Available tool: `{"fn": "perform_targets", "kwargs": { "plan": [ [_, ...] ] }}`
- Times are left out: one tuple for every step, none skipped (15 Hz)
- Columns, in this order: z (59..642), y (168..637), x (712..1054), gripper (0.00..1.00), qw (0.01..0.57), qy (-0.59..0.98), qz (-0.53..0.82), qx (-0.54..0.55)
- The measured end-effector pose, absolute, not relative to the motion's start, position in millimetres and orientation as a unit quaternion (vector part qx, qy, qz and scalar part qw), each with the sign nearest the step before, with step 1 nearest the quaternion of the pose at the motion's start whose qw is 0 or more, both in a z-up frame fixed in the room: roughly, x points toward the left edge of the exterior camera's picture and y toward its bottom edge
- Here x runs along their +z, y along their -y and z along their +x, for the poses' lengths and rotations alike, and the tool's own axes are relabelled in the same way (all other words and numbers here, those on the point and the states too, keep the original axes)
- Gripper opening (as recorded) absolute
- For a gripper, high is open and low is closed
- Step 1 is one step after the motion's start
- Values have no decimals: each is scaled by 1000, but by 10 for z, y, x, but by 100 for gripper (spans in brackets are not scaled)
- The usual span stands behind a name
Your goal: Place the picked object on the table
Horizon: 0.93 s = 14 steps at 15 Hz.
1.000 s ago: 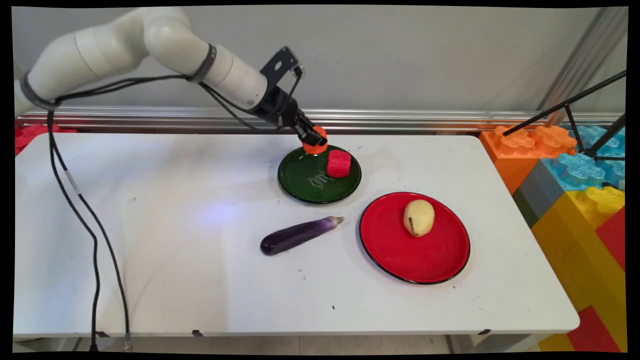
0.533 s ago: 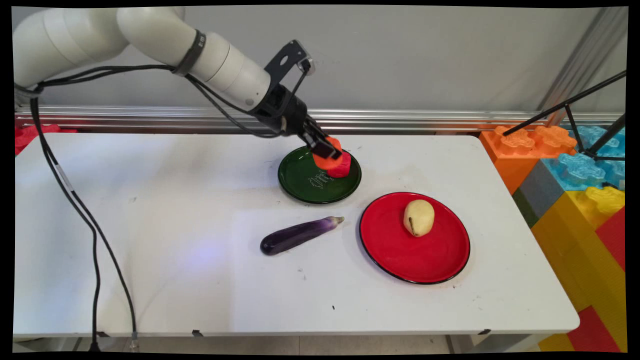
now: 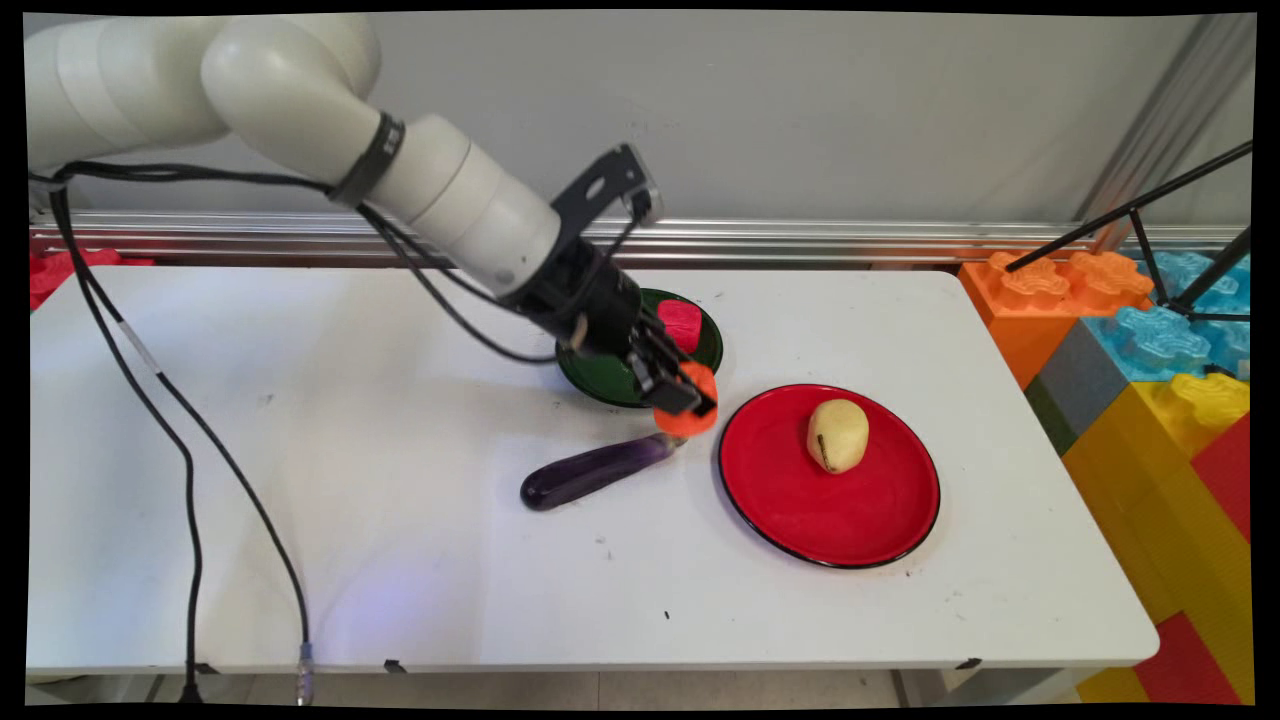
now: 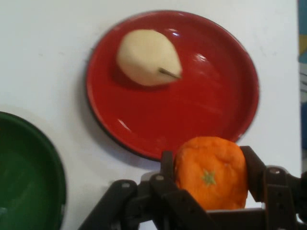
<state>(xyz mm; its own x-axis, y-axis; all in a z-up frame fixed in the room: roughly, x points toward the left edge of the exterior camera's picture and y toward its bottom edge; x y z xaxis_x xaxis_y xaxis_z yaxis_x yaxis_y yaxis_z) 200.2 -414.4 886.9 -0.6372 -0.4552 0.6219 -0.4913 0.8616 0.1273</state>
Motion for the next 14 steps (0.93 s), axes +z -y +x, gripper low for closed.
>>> {"fn": "perform_targets", "kwargs": {
  "plan": [
    [1964,4085,8842,0,334,906,258,23],
    [1927,4019,8805,0,330,909,255,19],
    [1903,3973,8777,0,328,910,252,16],
    [1882,3928,8746,0,325,912,250,13],
    [1859,3870,8700,0,321,914,247,10],
    [1840,3810,8642,0,316,917,243,7],
    [1832,3774,8605,0,312,919,242,6],
    [1825,3727,8549,0,307,921,240,4],
    [1820,3690,8503,0,302,923,238,2],
    [1816,3651,8450,0,297,925,237,1],
    [1816,3632,8420,0,295,926,236,1],
    [1816,3607,8377,0,291,927,236,2],
    [1816,3595,8348,0,288,928,235,3],
    [1819,3579,8308,0,284,930,235,5]
  ]
}}
